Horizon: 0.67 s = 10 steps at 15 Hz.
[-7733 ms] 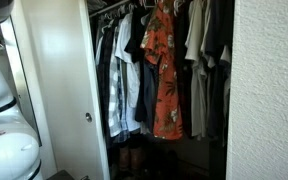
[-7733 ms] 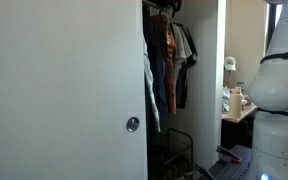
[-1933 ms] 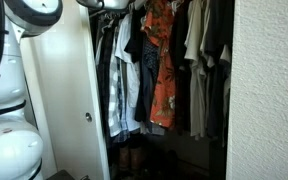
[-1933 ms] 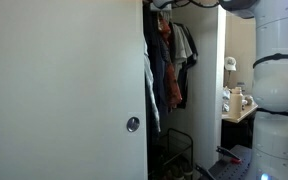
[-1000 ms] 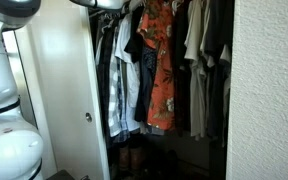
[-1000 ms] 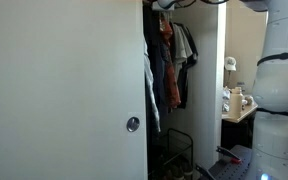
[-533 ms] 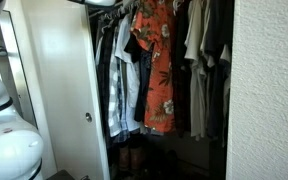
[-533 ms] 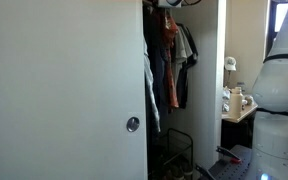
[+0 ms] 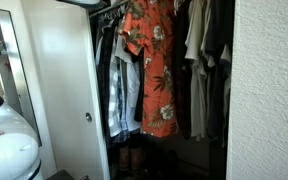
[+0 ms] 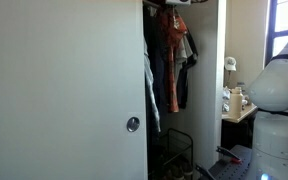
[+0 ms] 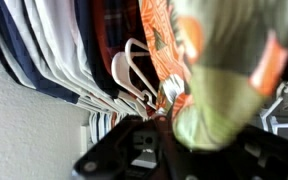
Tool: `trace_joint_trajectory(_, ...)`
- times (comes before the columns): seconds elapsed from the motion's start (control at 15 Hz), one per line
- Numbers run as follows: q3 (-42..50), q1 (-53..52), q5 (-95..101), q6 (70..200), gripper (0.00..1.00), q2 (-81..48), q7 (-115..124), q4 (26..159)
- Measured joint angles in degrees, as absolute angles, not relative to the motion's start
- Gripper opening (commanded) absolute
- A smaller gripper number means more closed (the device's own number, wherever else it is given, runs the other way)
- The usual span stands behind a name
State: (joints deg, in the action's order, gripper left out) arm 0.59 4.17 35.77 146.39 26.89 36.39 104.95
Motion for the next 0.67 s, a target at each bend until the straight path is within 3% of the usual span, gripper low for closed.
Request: trace_joint_trajectory(0.67,-2.5,7.5,22.2,145.8,0.05,44.5,26.0,122.4)
